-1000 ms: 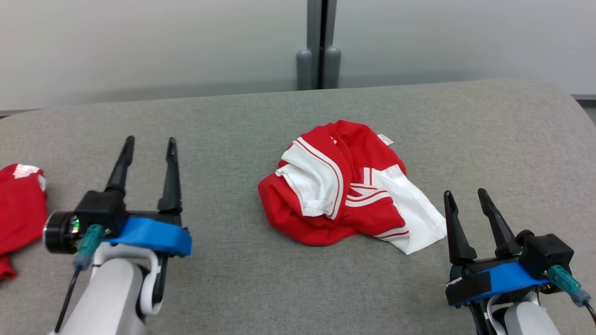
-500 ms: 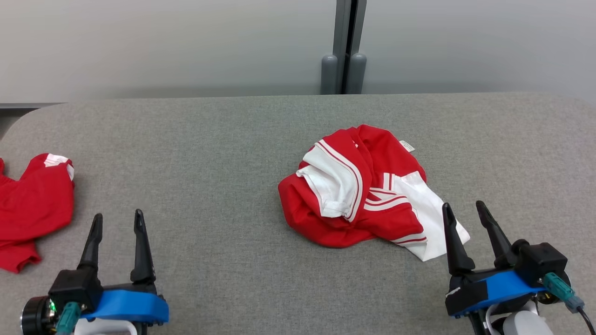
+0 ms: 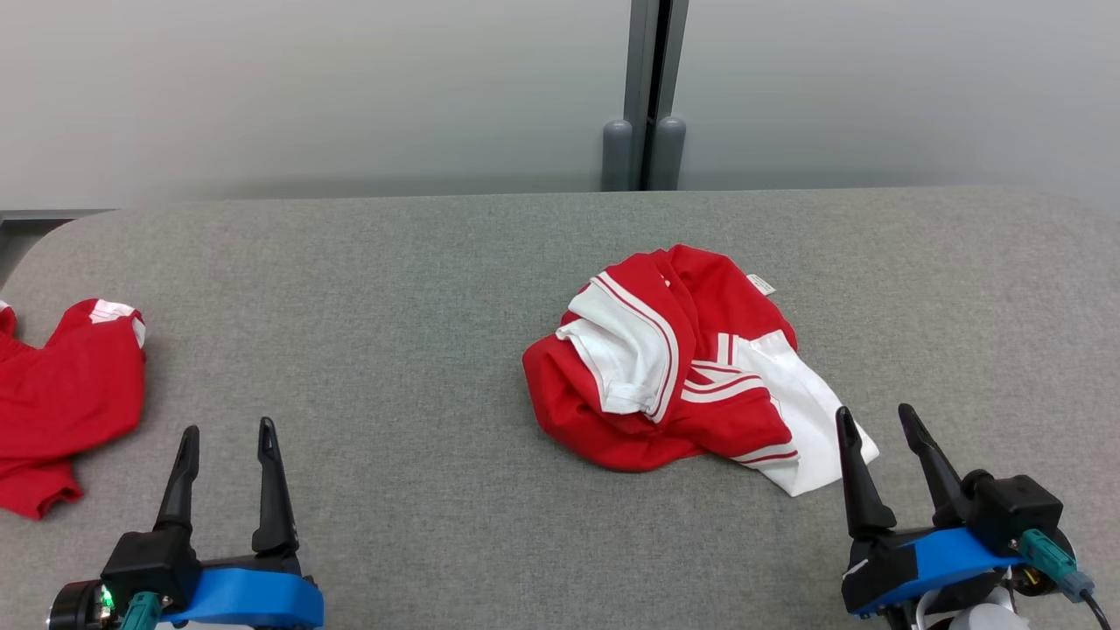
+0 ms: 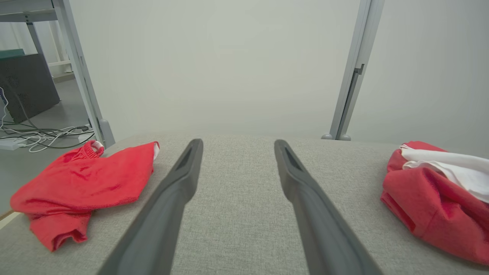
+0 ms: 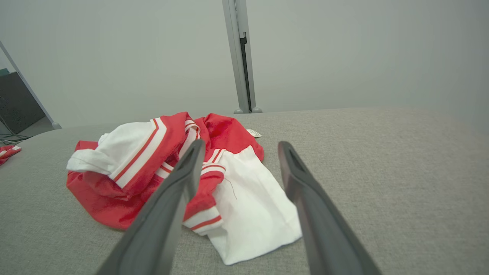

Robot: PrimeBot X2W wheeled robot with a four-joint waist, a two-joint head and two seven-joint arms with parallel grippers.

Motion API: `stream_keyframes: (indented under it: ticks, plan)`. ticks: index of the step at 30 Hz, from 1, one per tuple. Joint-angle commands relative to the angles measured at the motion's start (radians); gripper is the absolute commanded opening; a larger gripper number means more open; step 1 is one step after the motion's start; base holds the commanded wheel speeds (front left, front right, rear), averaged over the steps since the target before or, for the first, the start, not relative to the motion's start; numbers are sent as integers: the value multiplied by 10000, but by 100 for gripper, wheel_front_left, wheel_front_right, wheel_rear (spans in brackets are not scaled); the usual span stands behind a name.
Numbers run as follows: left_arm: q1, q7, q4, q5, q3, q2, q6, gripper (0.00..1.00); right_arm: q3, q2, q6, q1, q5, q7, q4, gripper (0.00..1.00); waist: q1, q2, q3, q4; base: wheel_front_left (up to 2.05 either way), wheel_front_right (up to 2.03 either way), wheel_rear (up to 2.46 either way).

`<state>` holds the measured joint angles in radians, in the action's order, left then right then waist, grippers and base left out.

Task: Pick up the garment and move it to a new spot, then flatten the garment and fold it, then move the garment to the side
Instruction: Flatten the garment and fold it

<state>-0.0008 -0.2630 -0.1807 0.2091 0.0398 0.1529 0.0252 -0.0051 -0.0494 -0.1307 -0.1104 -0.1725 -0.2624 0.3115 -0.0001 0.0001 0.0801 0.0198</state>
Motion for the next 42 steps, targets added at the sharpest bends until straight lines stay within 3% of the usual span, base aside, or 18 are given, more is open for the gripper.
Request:
stream_keyframes:
  ticks: [1, 18, 42]
  plan:
    - [39, -25, 23, -137, -131, -47, -75, 100, -20, -19, -2, 60, 26, -38, 51, 100, 1, -1, 2, -12, 0, 0, 0]
    - [-78, -25, -110, -636, -801, -458, -580, 100, 1, -19, -2, 23, -10, -38, 150, 100, 1, -1, -14, -94, 0, 0, 0]
    - [20, -26, -231, -988, -1208, -745, -906, 100, 64, -19, -2, 167, -5, -38, 176, 100, 1, -1, -214, -55, 0, 0, 0]
